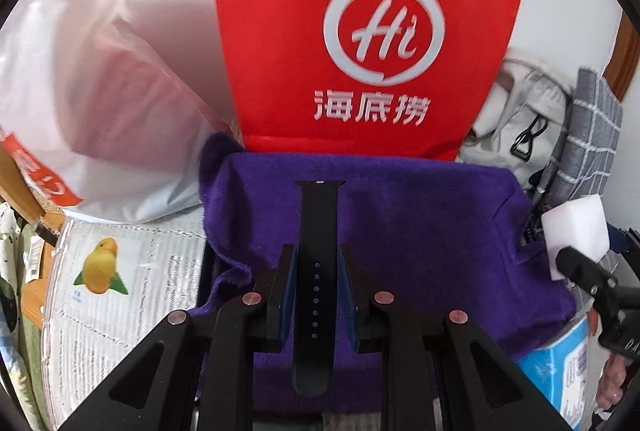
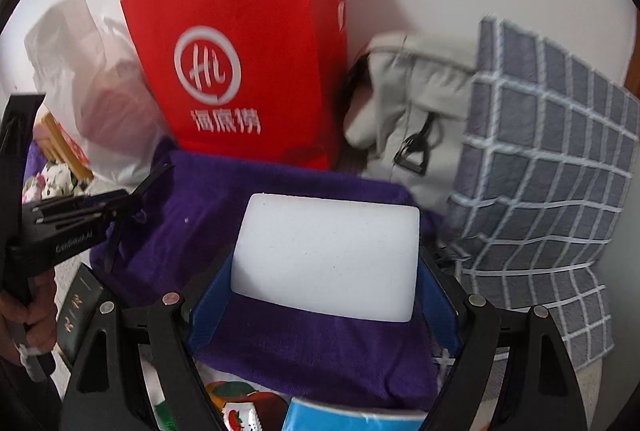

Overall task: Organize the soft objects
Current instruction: 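Lower strap and sponge onto the purple towel and open both grippers, then grasp the white cloth with the right gripper while the left gripper moves to the mesh bag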

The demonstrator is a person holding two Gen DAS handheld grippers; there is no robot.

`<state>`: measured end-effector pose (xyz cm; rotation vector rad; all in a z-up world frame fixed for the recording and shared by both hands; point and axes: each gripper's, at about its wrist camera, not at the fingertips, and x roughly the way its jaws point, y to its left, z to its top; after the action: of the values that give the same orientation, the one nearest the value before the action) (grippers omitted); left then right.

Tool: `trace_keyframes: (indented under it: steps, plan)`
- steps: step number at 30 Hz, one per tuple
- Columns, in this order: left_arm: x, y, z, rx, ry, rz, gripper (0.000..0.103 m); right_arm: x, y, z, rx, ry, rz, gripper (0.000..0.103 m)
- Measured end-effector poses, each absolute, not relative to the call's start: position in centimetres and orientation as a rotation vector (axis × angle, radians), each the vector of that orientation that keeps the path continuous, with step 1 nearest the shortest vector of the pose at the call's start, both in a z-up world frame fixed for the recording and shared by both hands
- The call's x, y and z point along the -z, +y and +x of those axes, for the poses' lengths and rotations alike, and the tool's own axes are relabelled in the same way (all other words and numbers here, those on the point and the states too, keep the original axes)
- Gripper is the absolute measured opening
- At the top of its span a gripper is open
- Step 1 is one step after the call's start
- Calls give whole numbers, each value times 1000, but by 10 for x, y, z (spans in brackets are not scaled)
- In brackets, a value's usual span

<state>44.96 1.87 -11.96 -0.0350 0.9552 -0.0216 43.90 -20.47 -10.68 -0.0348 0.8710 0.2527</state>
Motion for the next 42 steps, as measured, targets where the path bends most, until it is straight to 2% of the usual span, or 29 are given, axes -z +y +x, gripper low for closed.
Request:
trace_keyframes:
  steps: [16, 21, 23, 24, 26, 27, 28, 36, 42]
  plan:
    - [144, 20, 463, 63, 998, -62, 20, 160, -187, 455, -253, 978, -47, 84]
    - [145, 29, 464, 60, 1001, -77, 20, 161, -185, 455, -251, 967, -57, 87]
    - [148, 30, 465, 63, 1008, -74, 21, 163, -187, 457, -261, 980, -38, 91]
    - [148, 30, 465, 62, 1010, -72, 25, 165, -188, 458, -270, 994, -24, 93]
    - [148, 28, 466, 61, 1010, -66, 41, 167, -190, 460, -281, 1005, -4, 94]
    - [147, 27, 465, 61, 1006, -60, 53, 167, -190, 461, -293, 1008, 9, 94]
    - [145, 25, 464, 56, 996, -54, 57, 167, -192, 462, -298, 1008, 19, 94]
    - [139, 24, 459, 49, 982, -47, 57, 168, -201, 465, -261, 1040, 61, 94]
    - [129, 19, 452, 48, 962, -37, 57, 139, -194, 447, -190, 964, -6, 94]
